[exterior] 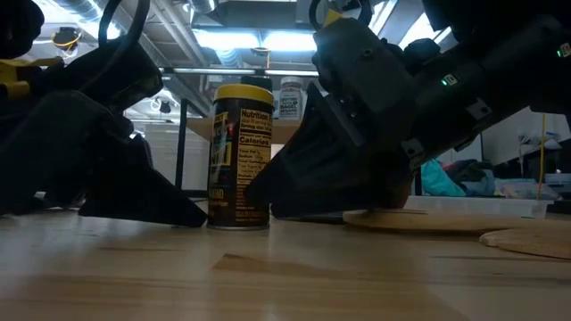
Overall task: Shelf spices
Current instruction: Put the yellow seasoning bottle on the shelf
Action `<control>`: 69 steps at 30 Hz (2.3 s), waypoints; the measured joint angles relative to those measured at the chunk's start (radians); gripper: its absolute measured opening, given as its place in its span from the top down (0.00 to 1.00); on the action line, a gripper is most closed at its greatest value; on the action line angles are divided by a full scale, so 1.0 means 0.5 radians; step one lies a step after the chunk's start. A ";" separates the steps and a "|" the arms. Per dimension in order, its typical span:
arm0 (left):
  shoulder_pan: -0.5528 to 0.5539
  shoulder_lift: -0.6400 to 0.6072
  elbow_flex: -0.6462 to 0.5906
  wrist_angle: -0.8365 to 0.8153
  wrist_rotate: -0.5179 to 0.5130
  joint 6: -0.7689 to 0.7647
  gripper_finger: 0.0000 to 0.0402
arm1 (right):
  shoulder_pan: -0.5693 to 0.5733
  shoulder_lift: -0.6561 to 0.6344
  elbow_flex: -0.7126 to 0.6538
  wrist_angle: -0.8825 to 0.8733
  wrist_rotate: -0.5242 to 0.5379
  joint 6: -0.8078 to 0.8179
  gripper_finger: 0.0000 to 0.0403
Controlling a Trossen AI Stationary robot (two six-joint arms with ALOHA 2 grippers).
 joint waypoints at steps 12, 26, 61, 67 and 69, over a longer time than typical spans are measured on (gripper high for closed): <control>0.067 0.006 -0.002 0.008 -0.252 0.154 0.99 | 0.000 0.004 -0.001 -0.014 0.048 -0.068 0.40; 0.160 0.005 -0.003 0.346 -0.119 0.353 0.99 | 0.008 0.004 -0.002 -0.014 0.471 -0.174 0.40; -0.104 0.000 -0.001 0.041 -0.334 0.054 0.99 | 0.000 0.002 -0.002 -0.156 0.597 -0.175 0.40; -0.100 0.000 -0.001 0.041 -0.535 0.108 0.99 | 0.001 0.002 -0.001 -0.148 0.510 -0.152 0.40; -0.098 0.000 -0.001 0.041 -0.530 0.090 0.99 | 0.001 0.002 -0.001 -0.147 0.510 -0.152 0.40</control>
